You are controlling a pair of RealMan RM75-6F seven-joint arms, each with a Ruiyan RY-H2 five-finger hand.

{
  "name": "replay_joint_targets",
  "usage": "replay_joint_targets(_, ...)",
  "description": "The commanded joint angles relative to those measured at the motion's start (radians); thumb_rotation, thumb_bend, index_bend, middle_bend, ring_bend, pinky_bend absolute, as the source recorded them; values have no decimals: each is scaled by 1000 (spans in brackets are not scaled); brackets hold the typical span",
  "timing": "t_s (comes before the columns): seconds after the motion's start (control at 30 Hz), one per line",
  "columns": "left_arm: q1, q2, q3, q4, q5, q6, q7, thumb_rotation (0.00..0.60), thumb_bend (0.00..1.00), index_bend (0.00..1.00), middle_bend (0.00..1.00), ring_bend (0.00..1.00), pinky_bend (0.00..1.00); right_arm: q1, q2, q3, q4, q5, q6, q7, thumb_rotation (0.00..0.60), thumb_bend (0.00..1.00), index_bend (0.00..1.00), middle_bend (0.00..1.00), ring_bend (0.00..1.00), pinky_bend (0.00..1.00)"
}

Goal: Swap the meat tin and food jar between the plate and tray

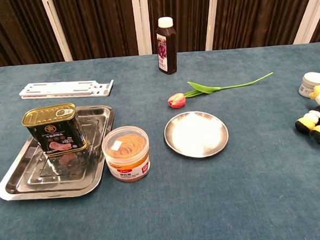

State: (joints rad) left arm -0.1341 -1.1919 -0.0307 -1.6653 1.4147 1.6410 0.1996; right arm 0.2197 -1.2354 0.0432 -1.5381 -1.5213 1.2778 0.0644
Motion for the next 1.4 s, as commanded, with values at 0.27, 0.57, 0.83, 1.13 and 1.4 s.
replay_joint_targets(0.27,12,26,-7,-6,-1,-35,-30,600,127,149,25,0,97,211,-21,86,-248,34,-229,-133,600,44,0,0,0,0)
replay_joint_targets(0.57,18,27,-38,1,-24,-47,-49,600,129,155,33,0,97,366,-158,149,-314,265,-390,-313,600,43,0,0,0,0)
replay_joint_targets(0.83,22,29,-50,6,-18,-57,-84,600,129,161,40,0,97,475,-291,173,-283,412,-424,-424,600,43,0,0,0,0)
replay_joint_targets(1.13,35,30,-73,9,-31,-48,-117,600,140,165,45,0,97,550,-402,180,-227,501,-388,-506,600,43,0,30,37,0)
replay_joint_targets(1.4,40,38,-80,8,-30,-56,-143,600,141,168,45,0,97,594,-475,178,-155,555,-376,-533,600,42,28,65,90,0)
